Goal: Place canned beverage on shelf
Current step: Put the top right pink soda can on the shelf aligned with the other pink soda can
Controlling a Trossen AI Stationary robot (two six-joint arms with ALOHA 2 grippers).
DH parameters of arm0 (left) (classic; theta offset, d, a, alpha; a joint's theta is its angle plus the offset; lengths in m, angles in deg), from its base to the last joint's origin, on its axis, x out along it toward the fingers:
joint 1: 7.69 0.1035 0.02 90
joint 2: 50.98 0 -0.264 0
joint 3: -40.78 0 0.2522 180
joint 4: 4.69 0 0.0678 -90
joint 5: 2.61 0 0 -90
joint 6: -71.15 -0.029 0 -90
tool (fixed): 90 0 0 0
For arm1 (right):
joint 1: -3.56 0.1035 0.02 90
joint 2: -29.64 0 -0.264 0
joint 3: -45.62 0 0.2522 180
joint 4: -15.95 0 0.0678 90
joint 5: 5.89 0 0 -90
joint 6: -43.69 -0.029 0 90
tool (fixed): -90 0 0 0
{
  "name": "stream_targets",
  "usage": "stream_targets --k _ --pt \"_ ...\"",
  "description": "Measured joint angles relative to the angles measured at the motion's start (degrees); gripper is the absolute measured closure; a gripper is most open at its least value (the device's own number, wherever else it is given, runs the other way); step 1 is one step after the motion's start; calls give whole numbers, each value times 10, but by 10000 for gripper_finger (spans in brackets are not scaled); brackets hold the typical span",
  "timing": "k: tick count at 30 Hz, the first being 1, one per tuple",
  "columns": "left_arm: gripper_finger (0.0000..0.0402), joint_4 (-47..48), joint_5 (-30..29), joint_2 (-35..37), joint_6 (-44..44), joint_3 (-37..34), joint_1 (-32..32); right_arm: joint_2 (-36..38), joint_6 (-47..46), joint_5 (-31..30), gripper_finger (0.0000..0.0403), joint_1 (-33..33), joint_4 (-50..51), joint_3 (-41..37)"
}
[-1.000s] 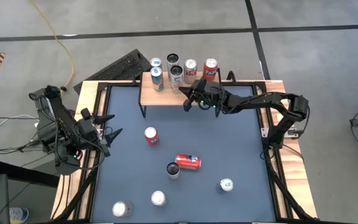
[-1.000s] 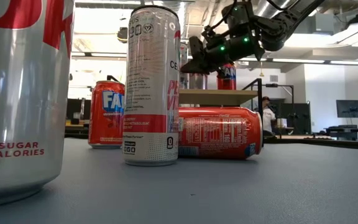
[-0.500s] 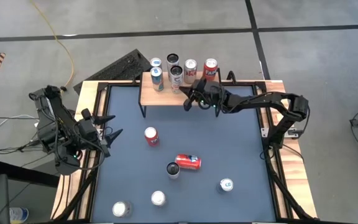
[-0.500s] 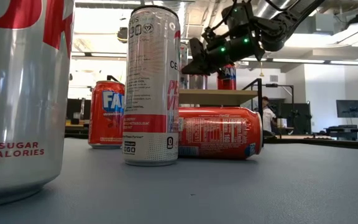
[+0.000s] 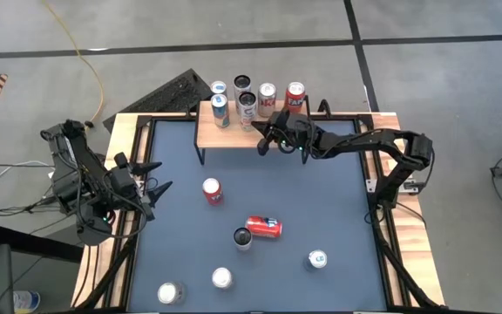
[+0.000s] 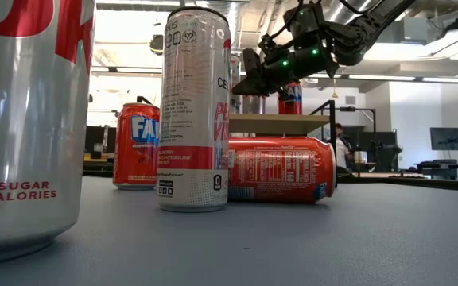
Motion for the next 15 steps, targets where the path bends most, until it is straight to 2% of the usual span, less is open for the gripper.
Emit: stream_targets --k 3,7,15 --pt "113 -2 0 0 0 0 0 0 0 8 403 -1 -1 0" --pt "113 -4 11 0 -9 0 0 0 0 57 403 -8 3 0" --pt "113 -4 2 0 -17 0 0 0 -2 56 403 -20 9 0"
